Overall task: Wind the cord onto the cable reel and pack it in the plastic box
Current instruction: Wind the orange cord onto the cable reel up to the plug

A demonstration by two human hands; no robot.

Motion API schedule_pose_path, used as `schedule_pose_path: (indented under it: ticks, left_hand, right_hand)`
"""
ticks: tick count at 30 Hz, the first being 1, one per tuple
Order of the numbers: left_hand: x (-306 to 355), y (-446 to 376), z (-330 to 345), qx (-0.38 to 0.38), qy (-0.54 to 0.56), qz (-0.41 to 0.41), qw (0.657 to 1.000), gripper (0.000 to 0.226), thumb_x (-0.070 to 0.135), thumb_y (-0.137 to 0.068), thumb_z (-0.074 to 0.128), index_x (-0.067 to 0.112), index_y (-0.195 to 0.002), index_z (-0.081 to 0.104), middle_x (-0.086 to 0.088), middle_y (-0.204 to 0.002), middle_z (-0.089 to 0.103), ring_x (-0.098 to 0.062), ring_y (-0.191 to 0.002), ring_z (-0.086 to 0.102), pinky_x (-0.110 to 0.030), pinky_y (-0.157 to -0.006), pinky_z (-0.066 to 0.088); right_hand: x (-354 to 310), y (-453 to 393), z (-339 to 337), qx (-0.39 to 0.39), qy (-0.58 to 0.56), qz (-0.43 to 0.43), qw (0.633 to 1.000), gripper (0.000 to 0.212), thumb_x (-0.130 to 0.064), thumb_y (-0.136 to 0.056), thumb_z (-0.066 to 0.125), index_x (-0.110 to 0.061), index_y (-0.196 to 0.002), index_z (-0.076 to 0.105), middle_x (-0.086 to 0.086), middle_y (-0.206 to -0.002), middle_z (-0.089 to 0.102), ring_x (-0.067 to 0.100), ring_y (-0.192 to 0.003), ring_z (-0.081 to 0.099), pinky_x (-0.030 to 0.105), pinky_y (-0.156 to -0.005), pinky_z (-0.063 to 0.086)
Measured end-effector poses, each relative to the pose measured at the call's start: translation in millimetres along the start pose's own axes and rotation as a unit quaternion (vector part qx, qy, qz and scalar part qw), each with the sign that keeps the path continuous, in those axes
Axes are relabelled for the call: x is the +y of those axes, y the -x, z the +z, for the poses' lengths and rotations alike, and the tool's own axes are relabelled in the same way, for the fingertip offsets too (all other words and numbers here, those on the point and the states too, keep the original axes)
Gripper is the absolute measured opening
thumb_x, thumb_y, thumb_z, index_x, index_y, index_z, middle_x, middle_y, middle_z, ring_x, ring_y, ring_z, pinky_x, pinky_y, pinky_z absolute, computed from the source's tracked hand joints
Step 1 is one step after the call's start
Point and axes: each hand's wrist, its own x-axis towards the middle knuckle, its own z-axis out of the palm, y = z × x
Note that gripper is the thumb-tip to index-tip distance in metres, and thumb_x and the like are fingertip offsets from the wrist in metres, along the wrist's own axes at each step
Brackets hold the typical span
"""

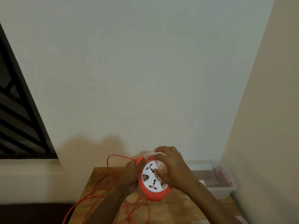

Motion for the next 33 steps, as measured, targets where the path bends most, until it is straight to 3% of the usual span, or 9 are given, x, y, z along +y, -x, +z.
schedule_pose_path:
  ticks: [3, 9, 12, 15, 19, 22, 25, 29, 33]
  left_hand:
    - [12.8, -12.3, 5.6, 0.032, -0.004, 0.015, 0.999, 0.058, 0.052, -0.079, 0.075, -0.001, -0.103, 0.078, -0.03, -0.105, 0.077, -0.043, -0.091, 0.076, -0.054, -0.084, 0.062]
    - [29.0, -29.0, 4.6, 0.056, -0.079, 0.042, 0.994, 0.058, 0.056, -0.083, 0.061, 0.006, -0.107, 0.076, -0.025, -0.104, 0.079, -0.05, -0.098, 0.074, -0.067, -0.096, 0.055]
    - [35.1, -36.6, -3.8, 0.049, -0.071, 0.035, 0.996, 0.056, 0.055, -0.083, 0.061, 0.006, -0.107, 0.076, -0.026, -0.106, 0.079, -0.052, -0.102, 0.073, -0.068, -0.098, 0.053]
    - [41.3, -44.0, -12.3, 0.027, -0.06, 0.014, 0.998, 0.064, 0.055, -0.082, 0.065, 0.0, -0.113, 0.074, -0.029, -0.11, 0.077, -0.054, -0.106, 0.071, -0.068, -0.099, 0.053]
    - [43.1, -49.2, -18.7, -0.015, -0.063, 0.005, 0.998, 0.064, 0.055, -0.085, 0.066, 0.004, -0.122, 0.072, -0.025, -0.116, 0.077, -0.047, -0.108, 0.073, -0.062, -0.098, 0.056]
    - [39.9, -52.1, -20.8, -0.016, -0.045, 0.0, 0.999, 0.058, 0.055, -0.083, 0.07, 0.008, -0.118, 0.075, -0.021, -0.114, 0.078, -0.041, -0.103, 0.076, -0.054, -0.091, 0.062]
    - [35.0, -55.7, -20.7, 0.012, -0.002, 0.007, 1.0, 0.054, 0.056, -0.074, 0.078, 0.01, -0.101, 0.082, -0.024, -0.107, 0.079, -0.037, -0.092, 0.079, -0.046, -0.079, 0.065]
    - [30.3, -55.3, -18.6, 0.031, 0.009, 0.015, 0.999, 0.058, 0.058, -0.077, 0.072, 0.01, -0.108, 0.078, -0.022, -0.107, 0.08, -0.038, -0.089, 0.078, -0.05, -0.084, 0.063]
    - [34.6, -50.5, -13.3, 0.036, -0.014, 0.023, 0.999, 0.055, 0.057, -0.077, 0.072, 0.013, -0.111, 0.075, -0.016, -0.105, 0.081, -0.036, -0.089, 0.079, -0.045, -0.077, 0.066]
  right_hand:
    - [1.6, 3.6, 13.3, -0.024, 0.113, -0.07, 0.991, 0.05, -0.032, -0.066, 0.074, -0.035, -0.114, 0.06, -0.005, -0.123, 0.056, 0.022, -0.111, 0.044, 0.04, -0.088, 0.048]
    - [15.4, -11.8, 21.0, -0.098, 0.15, -0.097, 0.979, 0.07, -0.035, -0.072, 0.079, -0.045, -0.129, 0.038, -0.001, -0.142, 0.039, 0.03, -0.131, 0.035, 0.051, -0.103, 0.038]
    - [15.0, -19.4, 17.5, -0.11, 0.173, -0.135, 0.969, 0.08, -0.027, -0.066, 0.085, -0.039, -0.132, 0.043, 0.004, -0.142, 0.043, 0.032, -0.13, 0.042, 0.054, -0.099, 0.042]
    - [13.0, -29.3, 15.0, -0.103, 0.188, -0.155, 0.964, 0.076, -0.027, -0.063, 0.086, -0.035, -0.13, 0.052, 0.007, -0.14, 0.049, 0.031, -0.123, 0.052, 0.054, -0.096, 0.046]
    - [8.2, -40.2, 21.8, -0.131, 0.239, -0.169, 0.947, 0.07, -0.033, -0.07, 0.082, -0.032, -0.132, 0.049, 0.011, -0.149, 0.04, 0.033, -0.117, 0.056, 0.054, -0.097, 0.044]
    - [3.2, -43.3, 25.7, -0.117, 0.265, -0.133, 0.948, 0.074, -0.04, -0.067, 0.081, -0.028, -0.134, 0.05, 0.014, -0.144, 0.046, 0.032, -0.102, 0.065, 0.051, -0.091, 0.05]
    - [-1.5, -48.2, 26.7, -0.058, 0.243, -0.067, 0.966, 0.067, -0.045, -0.069, 0.072, -0.017, -0.128, 0.056, 0.018, -0.131, 0.055, 0.031, -0.084, 0.068, 0.045, -0.074, 0.057]
    - [-9.6, -54.4, 30.8, -0.013, 0.193, 0.041, 0.98, 0.053, -0.056, -0.07, 0.072, -0.011, -0.097, 0.068, 0.014, -0.116, 0.058, 0.027, -0.061, 0.063, 0.031, -0.048, 0.053]
    - [-6.7, -58.7, 32.3, 0.028, 0.216, 0.087, 0.972, 0.054, -0.063, -0.073, 0.067, -0.009, -0.076, 0.068, 0.01, -0.09, 0.058, 0.023, -0.053, 0.056, 0.03, -0.05, 0.045]
